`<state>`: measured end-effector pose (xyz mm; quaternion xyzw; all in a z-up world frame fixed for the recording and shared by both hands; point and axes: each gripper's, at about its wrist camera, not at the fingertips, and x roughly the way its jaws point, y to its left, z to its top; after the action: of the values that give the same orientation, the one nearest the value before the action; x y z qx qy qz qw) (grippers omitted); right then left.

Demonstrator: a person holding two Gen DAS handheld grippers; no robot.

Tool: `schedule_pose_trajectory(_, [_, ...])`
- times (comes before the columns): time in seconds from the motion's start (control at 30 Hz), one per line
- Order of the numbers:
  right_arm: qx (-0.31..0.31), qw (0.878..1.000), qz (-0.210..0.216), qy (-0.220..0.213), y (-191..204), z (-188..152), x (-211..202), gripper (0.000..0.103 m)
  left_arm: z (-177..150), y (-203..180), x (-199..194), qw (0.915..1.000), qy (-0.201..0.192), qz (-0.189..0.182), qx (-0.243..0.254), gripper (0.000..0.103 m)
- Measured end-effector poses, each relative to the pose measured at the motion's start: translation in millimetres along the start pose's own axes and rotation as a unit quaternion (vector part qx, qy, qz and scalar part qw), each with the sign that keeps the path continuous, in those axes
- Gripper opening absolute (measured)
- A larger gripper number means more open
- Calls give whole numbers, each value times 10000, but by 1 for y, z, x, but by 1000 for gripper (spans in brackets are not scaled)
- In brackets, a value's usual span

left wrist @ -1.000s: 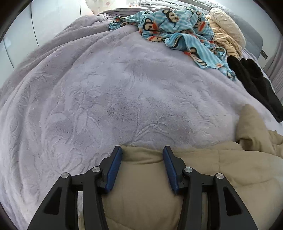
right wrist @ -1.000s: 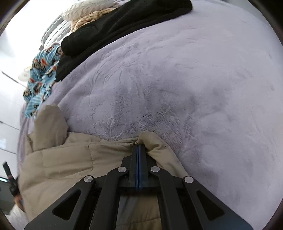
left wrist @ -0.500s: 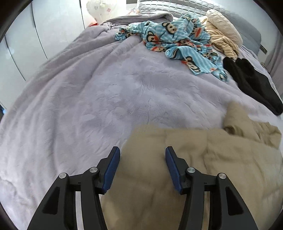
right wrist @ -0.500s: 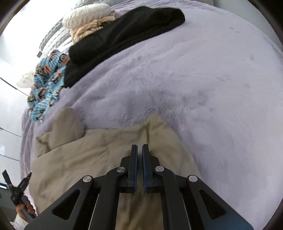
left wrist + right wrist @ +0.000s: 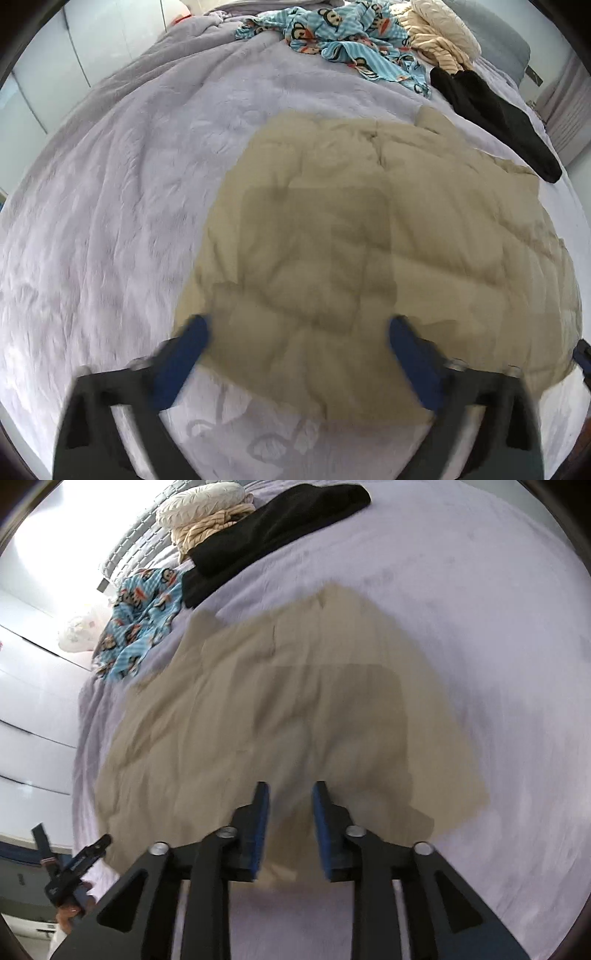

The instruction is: Fold large clothes

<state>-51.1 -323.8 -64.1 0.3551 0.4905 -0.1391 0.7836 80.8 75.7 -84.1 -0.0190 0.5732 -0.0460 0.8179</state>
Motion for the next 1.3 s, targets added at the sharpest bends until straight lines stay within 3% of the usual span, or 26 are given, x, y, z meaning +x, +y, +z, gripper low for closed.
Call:
schedule_pose_trajectory(0.07, [52, 10000, 72, 35, -2, -17, -4, 55, -11, -2, -3, 10000, 46, 28, 26, 100])
schedule_pose_trajectory(0.17, [158, 9996, 131, 199, -5, -34, -1, 58, -21, 1, 0, 9997, 216, -12, -115, 100])
schedule_pose_trajectory(0.23, [352, 9985, 210, 357, -11, -42, 4, 67, -25, 1, 2, 9994, 294, -13, -170, 100])
schedule_pose_trajectory(0.3, [544, 9968, 363, 455, -15, -46, 9, 85, -28, 1, 2, 9994, 307, -4, -161, 101])
schedule_pose_trajectory(0.43, [805, 9942, 488, 511, -21, -43, 21, 87, -33, -2, 2, 9993, 342, 0, -145, 101])
schedule_pose_trajectory(0.5, [980, 9919, 600, 541, -25, -41, 27, 103, -34, -2, 2, 9993, 346, 13, -162, 101])
schedule_pose_trajectory(0.7, [1285, 9860, 957, 464, -27, -35, 39, 103, -29, 1, 10, 9990, 380, -31, -236, 102])
schedule_pose_trajectory(0.87, [1533, 9792, 1234, 501, -27, -31, 52, 103, -29, 22, 18, 9946, 500, -458, -788, 102])
schedule_pose_trajectory(1.0, [1804, 9722, 1422, 460, -32, -27, 57, 103, -32, 41, 18, 9925, 381, -326, -1118, 102])
schedule_pose_trajectory(1.07, [1813, 9721, 1418, 448, -32, -27, 58, 103, -34, 52, 18, 9887, 375, -542, -1348, 102])
schedule_pose_trajectory(1.1, [1814, 9721, 1417, 453, -34, -27, 58, 103, -35, 59, 20, 9837, 418, -867, -1519, 102])
schedule_pose_trajectory(1.17, [1870, 9709, 1419, 467, -36, -26, 59, 103, -39, 72, 29, 9628, 569, -1762, -1968, 102])
schedule_pose_trajectory(1.23, [1980, 9683, 1447, 467, -40, -27, 62, 103, -42, 75, 39, 9459, 661, -2293, -2196, 102])
schedule_pose_trajectory(1.3, [2054, 9665, 1464, 474, -44, -27, 66, 103, -41, 68, 47, 9394, 695, -2534, -2203, 102])
